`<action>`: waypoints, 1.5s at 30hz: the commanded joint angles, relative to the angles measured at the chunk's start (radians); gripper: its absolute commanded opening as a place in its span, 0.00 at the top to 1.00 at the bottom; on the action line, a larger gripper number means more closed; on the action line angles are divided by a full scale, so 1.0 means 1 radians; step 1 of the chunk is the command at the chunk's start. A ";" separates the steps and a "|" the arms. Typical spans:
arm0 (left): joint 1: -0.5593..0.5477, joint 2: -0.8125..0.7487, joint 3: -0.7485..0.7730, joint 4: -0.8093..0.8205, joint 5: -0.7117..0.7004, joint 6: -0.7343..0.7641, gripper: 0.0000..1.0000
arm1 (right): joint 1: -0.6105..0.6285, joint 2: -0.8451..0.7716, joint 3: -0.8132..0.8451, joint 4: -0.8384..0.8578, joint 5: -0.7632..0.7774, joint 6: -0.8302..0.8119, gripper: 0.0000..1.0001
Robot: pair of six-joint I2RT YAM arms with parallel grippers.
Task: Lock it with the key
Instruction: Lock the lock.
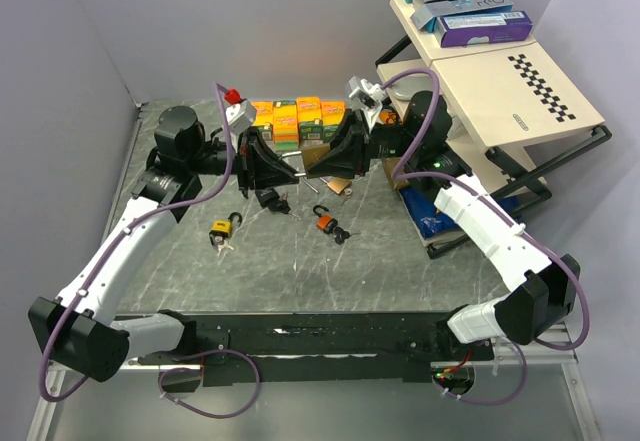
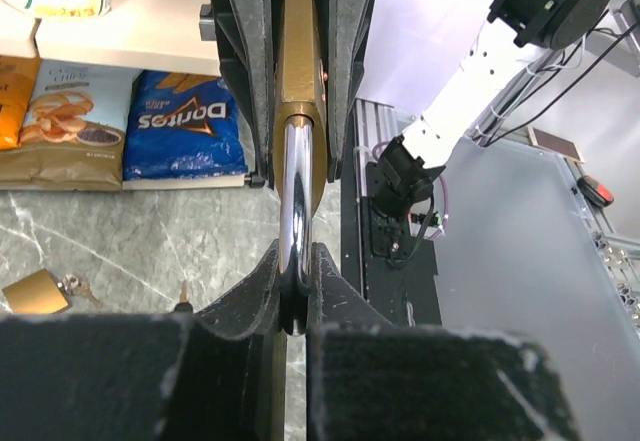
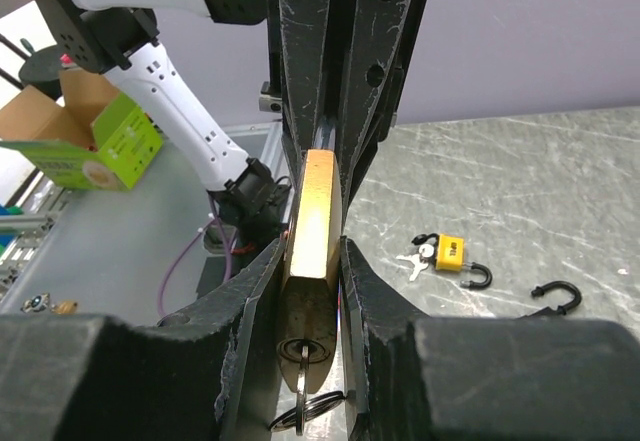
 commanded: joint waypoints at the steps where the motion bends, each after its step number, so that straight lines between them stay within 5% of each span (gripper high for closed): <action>1: -0.121 0.078 0.052 0.343 -0.136 -0.105 0.99 | 0.162 0.081 -0.019 0.136 -0.052 0.054 1.00; 21: -0.190 0.150 0.091 0.475 -0.151 -0.139 0.99 | 0.205 0.146 -0.049 0.315 -0.021 0.215 1.00; 28: -0.198 0.147 0.100 0.435 -0.153 -0.128 0.99 | 0.200 0.139 -0.043 0.238 -0.049 0.192 1.00; 36: -0.102 0.015 0.003 0.189 -0.084 0.019 0.99 | 0.125 0.051 -0.022 -0.005 -0.043 0.040 1.00; 39: -0.056 0.001 0.029 -0.018 -0.053 0.149 0.99 | 0.105 0.034 0.030 -0.170 -0.017 -0.066 0.67; 40: -0.039 0.000 0.057 -0.095 -0.047 0.265 0.99 | 0.094 0.032 0.046 -0.234 -0.009 -0.127 0.47; 45: -0.002 -0.016 0.104 -0.460 -0.053 0.545 0.99 | 0.064 0.032 0.147 -0.575 0.025 -0.337 0.35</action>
